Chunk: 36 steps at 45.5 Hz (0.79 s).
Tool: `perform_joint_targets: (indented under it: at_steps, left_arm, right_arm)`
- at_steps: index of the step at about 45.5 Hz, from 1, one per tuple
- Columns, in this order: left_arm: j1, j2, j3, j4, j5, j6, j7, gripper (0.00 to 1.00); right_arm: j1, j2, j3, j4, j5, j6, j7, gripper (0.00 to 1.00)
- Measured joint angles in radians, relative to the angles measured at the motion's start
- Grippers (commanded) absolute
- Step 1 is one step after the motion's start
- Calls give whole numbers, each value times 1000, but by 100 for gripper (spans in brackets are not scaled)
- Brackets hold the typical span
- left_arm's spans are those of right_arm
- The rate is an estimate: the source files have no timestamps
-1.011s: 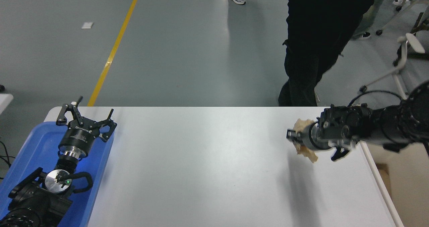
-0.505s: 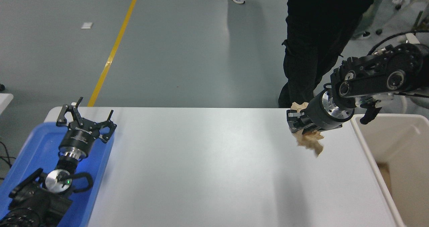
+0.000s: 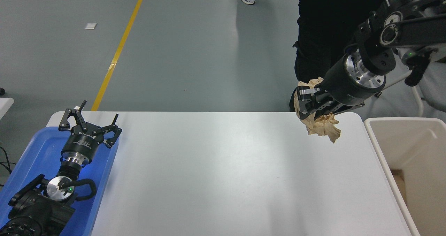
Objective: Pick up paper ball place in dustbin
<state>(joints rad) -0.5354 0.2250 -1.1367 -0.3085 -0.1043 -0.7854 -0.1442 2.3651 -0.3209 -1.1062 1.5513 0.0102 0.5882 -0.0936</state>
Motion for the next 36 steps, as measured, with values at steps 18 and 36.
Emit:
perform_joint_targets:
  at_steps: [18,36]
  left_arm:
    - [0,0,-1,0,0,0,0,99]
    - [2,0,-2,0,-2,0,0,99]
  right_arm:
    - [36,-79,-173,-12,2,-1,-3,0]
    - [-82,-341,-366,-153,-4,-98,-4,0]
